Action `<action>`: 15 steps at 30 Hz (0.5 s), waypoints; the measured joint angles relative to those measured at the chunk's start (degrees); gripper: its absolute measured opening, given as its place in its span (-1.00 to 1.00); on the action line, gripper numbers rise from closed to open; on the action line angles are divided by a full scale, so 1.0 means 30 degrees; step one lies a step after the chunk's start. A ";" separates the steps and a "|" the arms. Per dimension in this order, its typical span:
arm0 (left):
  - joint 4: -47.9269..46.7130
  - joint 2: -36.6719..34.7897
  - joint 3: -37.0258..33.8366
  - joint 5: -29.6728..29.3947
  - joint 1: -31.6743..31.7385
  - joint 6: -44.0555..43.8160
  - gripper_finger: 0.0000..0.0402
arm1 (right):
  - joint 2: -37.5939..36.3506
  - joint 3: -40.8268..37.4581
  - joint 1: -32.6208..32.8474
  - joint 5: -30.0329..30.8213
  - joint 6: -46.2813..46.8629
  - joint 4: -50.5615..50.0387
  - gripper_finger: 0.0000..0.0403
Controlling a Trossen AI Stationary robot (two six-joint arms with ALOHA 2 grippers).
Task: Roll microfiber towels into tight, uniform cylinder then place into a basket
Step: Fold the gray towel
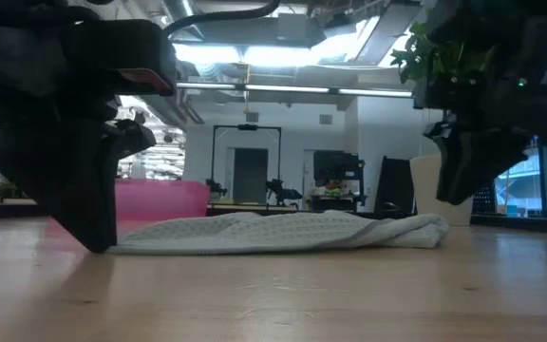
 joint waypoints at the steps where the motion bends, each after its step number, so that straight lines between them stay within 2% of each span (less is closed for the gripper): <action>1: 0.0000 0.0000 0.0000 -0.0061 -0.0058 -0.0130 -1.00 | 0.0000 -0.0133 -0.0137 -0.0018 -0.0555 0.0523 -0.37; 5: -0.0013 0.0000 0.0000 -0.0539 -0.0319 -0.0261 -1.00 | 0.0000 -0.0542 -0.1079 -0.0643 -0.1736 0.2183 -0.37; 10: -0.0007 0.0000 0.0000 -0.0569 -0.0344 -0.0268 -1.00 | 0.0000 -0.0740 -0.2582 -0.1103 -0.1751 0.2428 -0.37; 15: 0.0006 0.0000 0.0000 -0.0569 -0.0337 -0.0268 -1.00 | 0.0000 -0.1076 -0.4044 -0.1774 0.0975 0.2526 -0.37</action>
